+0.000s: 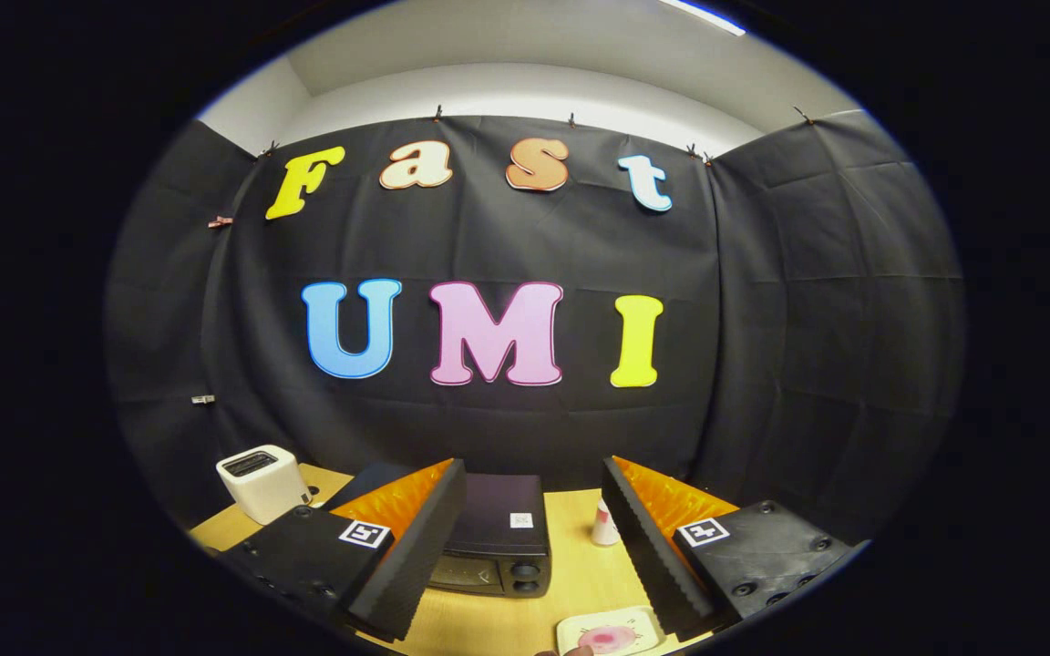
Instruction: Open the toaster oven, put the food inside, and close the toaster oven door.
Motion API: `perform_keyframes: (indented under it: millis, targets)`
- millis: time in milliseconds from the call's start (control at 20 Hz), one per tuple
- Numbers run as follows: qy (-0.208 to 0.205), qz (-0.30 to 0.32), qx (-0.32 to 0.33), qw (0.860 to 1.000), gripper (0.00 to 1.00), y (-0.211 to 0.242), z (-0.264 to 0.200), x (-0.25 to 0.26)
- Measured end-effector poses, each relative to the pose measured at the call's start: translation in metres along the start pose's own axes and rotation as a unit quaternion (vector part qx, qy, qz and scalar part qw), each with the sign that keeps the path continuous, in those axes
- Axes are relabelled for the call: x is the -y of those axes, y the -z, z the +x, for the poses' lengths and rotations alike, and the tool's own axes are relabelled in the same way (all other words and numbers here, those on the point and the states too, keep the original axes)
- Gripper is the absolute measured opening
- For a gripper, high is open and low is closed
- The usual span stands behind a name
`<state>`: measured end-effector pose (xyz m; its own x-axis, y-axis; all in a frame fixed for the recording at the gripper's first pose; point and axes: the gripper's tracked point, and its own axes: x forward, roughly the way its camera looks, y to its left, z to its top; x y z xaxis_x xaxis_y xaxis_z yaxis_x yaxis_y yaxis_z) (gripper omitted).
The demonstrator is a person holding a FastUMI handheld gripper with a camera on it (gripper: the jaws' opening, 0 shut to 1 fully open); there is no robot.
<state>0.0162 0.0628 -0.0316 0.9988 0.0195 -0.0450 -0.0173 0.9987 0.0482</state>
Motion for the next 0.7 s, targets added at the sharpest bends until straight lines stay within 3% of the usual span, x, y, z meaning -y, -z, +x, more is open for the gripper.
perform_keyframes:
  millis: [400,700]
  targets:
    - [-0.038,0.009,-0.047,0.998,0.98,0.061,0.030,-0.092]
    - [-0.041,0.023,-0.138,0.989,0.98,0.139,0.059,-0.133]
